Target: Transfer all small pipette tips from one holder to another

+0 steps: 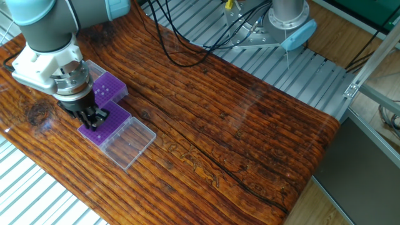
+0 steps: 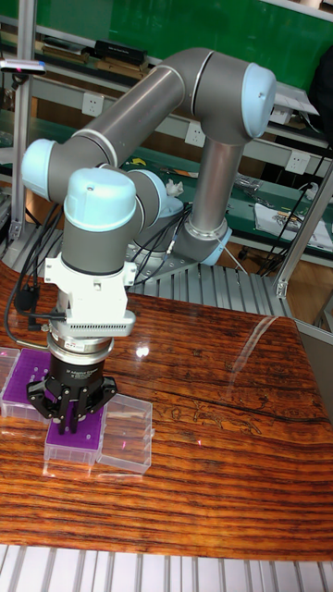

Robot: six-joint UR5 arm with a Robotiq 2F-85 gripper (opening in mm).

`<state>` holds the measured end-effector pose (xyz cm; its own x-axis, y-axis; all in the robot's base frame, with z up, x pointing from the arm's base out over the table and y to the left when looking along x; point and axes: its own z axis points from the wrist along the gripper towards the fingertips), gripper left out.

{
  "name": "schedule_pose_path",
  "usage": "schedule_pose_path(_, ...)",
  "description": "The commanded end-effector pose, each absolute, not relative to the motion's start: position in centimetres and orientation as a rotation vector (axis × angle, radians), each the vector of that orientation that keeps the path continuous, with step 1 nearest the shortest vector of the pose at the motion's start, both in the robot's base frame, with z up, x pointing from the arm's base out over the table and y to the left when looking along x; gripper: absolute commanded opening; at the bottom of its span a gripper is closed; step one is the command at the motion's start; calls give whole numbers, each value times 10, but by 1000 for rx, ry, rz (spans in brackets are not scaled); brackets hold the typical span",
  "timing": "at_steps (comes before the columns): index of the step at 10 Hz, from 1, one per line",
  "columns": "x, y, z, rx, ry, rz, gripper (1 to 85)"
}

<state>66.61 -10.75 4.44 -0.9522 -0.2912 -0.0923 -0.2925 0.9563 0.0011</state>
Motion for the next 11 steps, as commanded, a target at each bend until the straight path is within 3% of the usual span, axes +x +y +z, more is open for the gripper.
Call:
schedule_pose_path(1,667,-105,46,-432,3013,43,213)
schedule_pose_path(8,666,-109,45,-433,3013,29,207)
schedule_pose_path(11,668,-109,47,-399,3007,28,103)
